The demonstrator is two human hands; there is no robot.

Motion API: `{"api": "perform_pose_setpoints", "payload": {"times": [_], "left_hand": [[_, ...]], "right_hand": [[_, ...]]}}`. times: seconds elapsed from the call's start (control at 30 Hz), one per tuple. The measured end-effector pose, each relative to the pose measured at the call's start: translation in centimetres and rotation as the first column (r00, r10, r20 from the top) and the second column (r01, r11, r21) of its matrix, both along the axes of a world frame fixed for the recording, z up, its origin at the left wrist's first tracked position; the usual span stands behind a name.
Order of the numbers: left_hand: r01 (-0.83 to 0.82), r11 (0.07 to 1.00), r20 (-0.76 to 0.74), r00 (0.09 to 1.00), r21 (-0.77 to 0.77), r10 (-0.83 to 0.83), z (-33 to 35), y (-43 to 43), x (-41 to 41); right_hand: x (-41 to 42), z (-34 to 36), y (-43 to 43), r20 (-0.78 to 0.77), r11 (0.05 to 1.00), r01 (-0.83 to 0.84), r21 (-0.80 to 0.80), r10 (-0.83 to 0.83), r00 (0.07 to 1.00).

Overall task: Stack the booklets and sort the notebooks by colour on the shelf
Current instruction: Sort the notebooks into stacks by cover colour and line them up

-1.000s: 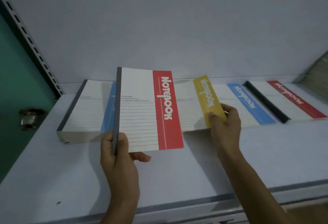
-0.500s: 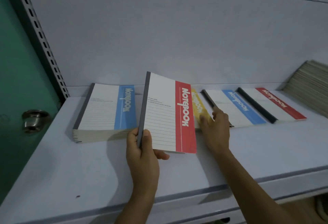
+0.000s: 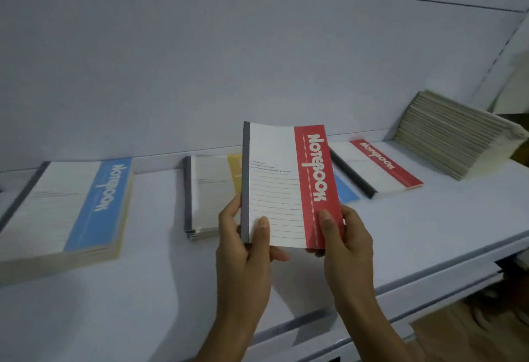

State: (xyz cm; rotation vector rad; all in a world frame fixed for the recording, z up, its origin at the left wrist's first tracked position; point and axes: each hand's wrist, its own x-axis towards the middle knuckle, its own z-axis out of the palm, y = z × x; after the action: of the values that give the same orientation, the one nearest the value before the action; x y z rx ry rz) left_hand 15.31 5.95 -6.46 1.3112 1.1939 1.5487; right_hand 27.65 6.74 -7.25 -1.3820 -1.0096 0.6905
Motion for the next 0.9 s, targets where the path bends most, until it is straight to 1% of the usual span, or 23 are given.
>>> {"api": "perform_pose_setpoints", "payload": {"times": [0.1,0.2,0.3,0.33,0.4,0.47,0.53,0.57,0.63,0.67,0.73,0.77,0.8,0.9], "left_hand": [[0.085,0.996,-0.116,0.990,-0.002,-0.084,-0.6,1.4,5.0],[0.120,0.991,-0.295,0.947,-0.051,-0.130,-1.4,3.0,10.4],[0.073,0.992,-0.498,0.860,-0.101,-0.114,-2.0,5.1,15.6],[0.046,0.993,-0.533,0.840,-0.111,-0.098,-2.1,5.8,17.1],[-0.001,0.995,-0.555,0.830,-0.101,-0.056,-2.2,7.1,19.6],[-0.037,0.997,-0.598,0.802,-0.060,-0.006,-2.1,8.5,21.3],[-0.102,0.994,-0.688,0.724,-0.035,0.050,-1.8,10.1,22.2],[-0.151,0.988,-0.739,0.669,-0.039,0.073,-1.7,10.8,22.5],[-0.231,0.973,-0.831,0.546,-0.030,0.104,-1.9,12.2,22.7],[-0.245,0.969,-0.872,0.480,-0.022,0.101,-2.2,12.6,22.6],[-0.241,0.970,-0.931,0.358,-0.017,0.073,-2.8,13.1,22.5],[-0.234,0.972,-0.944,0.322,-0.014,0.064,-3.1,13.3,22.5],[-0.229,0.973,-0.950,0.305,-0.014,0.058,-3.3,13.5,22.6],[-0.238,0.971,-0.954,0.296,-0.022,0.051,-3.4,13.8,22.9]], "right_hand": [[5.4,-0.6,1.0,0.034,0.997,0.067,-0.036,-0.066,0.997],[11.8,-1.8,2.5,0.079,0.992,0.113,-0.050,-0.109,0.991],[17.8,-2.5,4.3,0.114,0.987,0.141,-0.075,-0.132,0.985],[19.4,-2.4,4.9,0.135,0.986,0.145,-0.080,-0.134,0.982],[22.0,-2.4,6.4,0.232,0.988,0.137,-0.075,-0.116,0.966],[24.4,-2.0,8.3,0.332,0.994,0.094,-0.051,-0.072,0.940],[26.3,-1.1,10.6,0.426,0.998,0.004,-0.062,0.023,0.905],[27.0,-0.7,11.9,0.458,0.993,-0.066,-0.098,0.103,0.883],[27.8,-0.2,13.9,0.474,0.956,-0.199,-0.215,0.280,0.835],[28.1,-0.4,14.5,0.458,0.936,-0.237,-0.258,0.335,0.823],[28.8,-1.0,15.0,0.409,0.923,-0.284,-0.259,0.372,0.833],[29.1,-1.3,15.1,0.400,0.921,-0.296,-0.254,0.378,0.835],[29.5,-1.7,15.1,0.413,0.915,-0.306,-0.264,0.394,0.821],[29.7,-2.9,15.6,0.532,0.896,-0.307,-0.320,0.438,0.725]]}}
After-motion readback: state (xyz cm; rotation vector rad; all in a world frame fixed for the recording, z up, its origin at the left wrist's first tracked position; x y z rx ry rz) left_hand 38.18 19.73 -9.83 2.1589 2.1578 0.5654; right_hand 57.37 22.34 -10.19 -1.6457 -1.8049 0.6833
